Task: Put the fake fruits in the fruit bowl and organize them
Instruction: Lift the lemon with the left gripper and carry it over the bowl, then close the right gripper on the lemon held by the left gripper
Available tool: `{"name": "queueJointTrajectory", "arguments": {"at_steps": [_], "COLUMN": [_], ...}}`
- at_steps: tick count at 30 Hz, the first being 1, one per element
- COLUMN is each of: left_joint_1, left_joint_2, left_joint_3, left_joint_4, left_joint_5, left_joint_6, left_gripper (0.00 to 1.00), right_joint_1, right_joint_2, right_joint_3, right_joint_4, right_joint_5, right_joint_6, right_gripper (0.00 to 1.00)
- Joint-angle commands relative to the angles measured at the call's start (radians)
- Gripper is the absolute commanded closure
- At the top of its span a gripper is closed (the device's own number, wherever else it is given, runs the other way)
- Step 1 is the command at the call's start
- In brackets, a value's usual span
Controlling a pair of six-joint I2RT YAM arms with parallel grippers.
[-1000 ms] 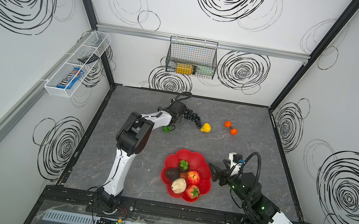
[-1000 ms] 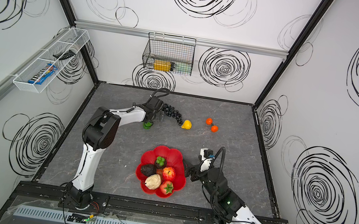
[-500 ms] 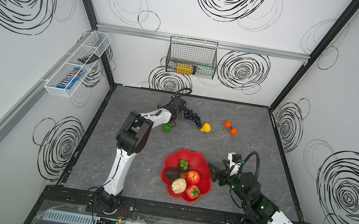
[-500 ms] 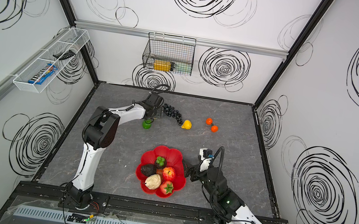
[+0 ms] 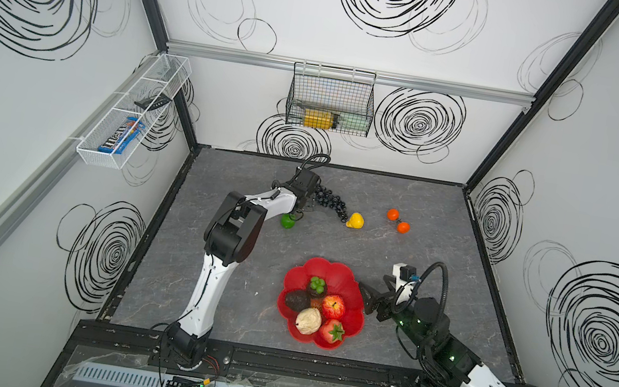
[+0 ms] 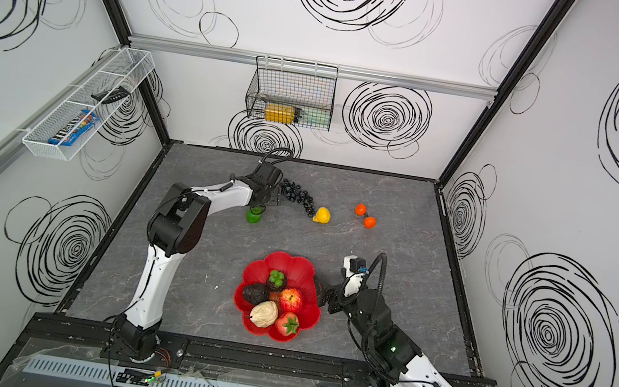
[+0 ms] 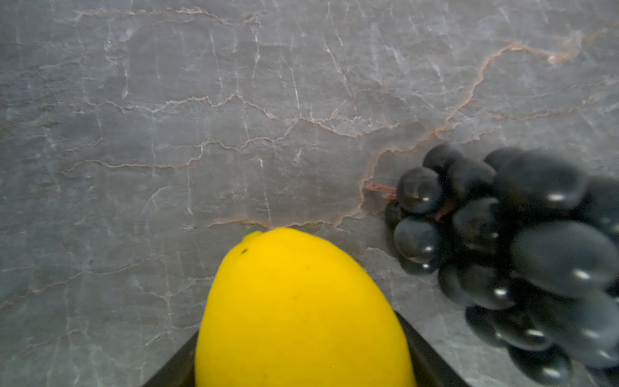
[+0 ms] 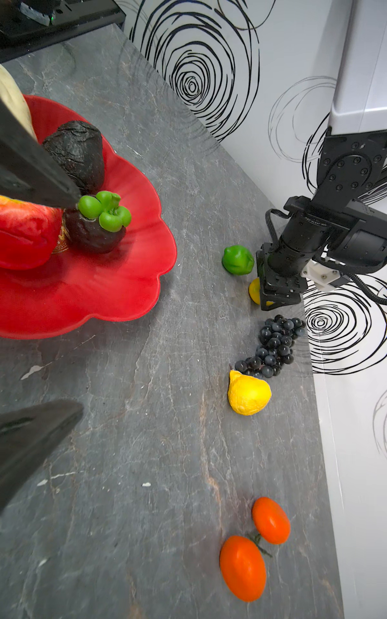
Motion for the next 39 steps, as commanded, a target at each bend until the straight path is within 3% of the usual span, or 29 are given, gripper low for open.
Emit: {"name": "queueJointTrajectory", "arguments": {"at_steps": [1, 9, 18, 23, 27, 34, 39], "left_joint_1": [0.011, 0.006, -0.058, -0.162, -0.286, -0.453, -0.541], "left_joint_2": [-0.04, -0.2, -0.606, -0.836, -0.949, -0.999, -0.983], "left_joint_3": [-0.028, -0.157, -0.612, -0.872, -1.026, -1.191, -1.201], "left_joint_4": [0.054, 0.158, 0.493, 0.686, 0.82, 1.098, 1.127], "left_joint_5": [0.017, 0.096, 0.149, 0.193, 0.241, 0.32, 0.31], "left_joint_6": [0.005, 0.047, 0.141, 0.172, 0.189, 0.286, 0.382], "left_gripper": [0.3, 0.35, 0.35, 0.35, 0.35, 0.35, 0.35], "right_joint_1": [-0.001, 0.0, 0.003, -0.013, -0.028, -0.03, 0.016], "right_joint_2": [-0.003, 0.006, 0.018, 0.014, 0.048, 0.119, 0.162], "right_joint_3": [-0.006, -0.004, 0.002, 0.083, 0.199, 0.386, 0.485], "right_joint_4": [0.031, 0.029, 0.026, -0.121, -0.234, -0.335, -0.401], "right_joint_5": [-0.001, 0.009, 0.024, 0.096, 0.007, -0.157, -0.149], "right_joint_6": [-0.012, -0.009, -0.006, 0.086, 0.175, 0.268, 0.355], "right_gripper": [0.06, 0.05, 0.03, 0.02, 0.02, 0.01, 0.01]}}
